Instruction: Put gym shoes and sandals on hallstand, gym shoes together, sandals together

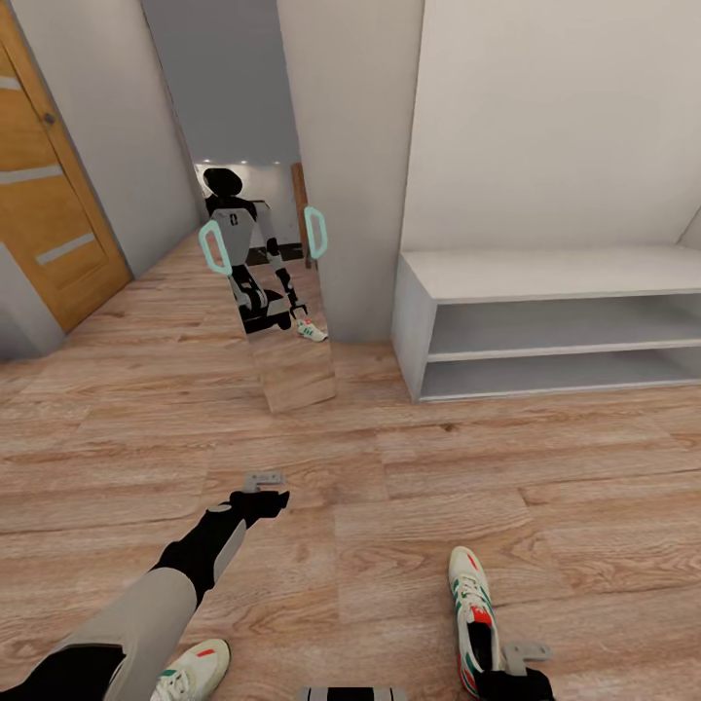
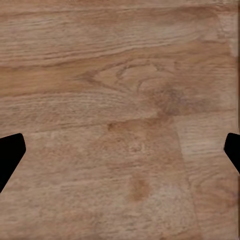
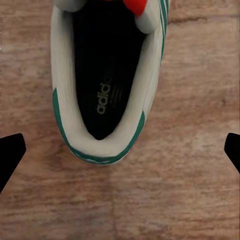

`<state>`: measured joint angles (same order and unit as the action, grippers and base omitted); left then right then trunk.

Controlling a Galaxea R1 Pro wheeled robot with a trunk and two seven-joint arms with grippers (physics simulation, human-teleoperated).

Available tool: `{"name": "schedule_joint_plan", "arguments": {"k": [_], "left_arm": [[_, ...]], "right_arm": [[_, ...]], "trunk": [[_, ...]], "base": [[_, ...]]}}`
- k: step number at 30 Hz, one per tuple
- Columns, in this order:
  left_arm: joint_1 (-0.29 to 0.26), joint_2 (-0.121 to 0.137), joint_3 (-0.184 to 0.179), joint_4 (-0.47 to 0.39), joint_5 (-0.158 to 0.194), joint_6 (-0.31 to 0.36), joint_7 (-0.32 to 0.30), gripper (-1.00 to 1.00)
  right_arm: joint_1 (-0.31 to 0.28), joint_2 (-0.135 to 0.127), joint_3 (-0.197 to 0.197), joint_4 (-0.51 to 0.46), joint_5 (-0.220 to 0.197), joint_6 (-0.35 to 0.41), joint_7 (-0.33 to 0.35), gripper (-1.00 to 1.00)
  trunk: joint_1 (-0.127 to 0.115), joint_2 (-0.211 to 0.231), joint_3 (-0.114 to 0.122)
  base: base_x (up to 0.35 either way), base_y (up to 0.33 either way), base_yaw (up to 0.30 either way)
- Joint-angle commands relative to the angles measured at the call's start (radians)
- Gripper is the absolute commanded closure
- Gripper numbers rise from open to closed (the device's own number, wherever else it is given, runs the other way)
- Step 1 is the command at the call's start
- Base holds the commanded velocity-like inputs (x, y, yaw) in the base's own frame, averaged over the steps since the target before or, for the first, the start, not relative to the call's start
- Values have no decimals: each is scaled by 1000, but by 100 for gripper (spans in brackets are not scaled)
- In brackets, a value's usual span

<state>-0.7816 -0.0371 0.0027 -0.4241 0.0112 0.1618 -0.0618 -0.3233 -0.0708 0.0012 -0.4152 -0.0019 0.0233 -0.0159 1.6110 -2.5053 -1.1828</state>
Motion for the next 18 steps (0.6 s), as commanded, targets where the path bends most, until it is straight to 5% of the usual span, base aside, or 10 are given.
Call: {"name": "schedule_joint_plan", "arguments": {"k": [1, 18], "left_arm": [[-1, -1, 0, -2, 1, 6, -2, -100], [-5, -19, -3, -30, 1, 10, 0, -100]], "right_arm": [[0, 1, 0, -3, 0, 3, -2, -100], [0, 9, -2, -215, 0, 10, -7, -100]], "trunk": [[0, 0, -1], [1, -1, -12]], "base": [[0, 0, 2], [0, 0, 0]]}}
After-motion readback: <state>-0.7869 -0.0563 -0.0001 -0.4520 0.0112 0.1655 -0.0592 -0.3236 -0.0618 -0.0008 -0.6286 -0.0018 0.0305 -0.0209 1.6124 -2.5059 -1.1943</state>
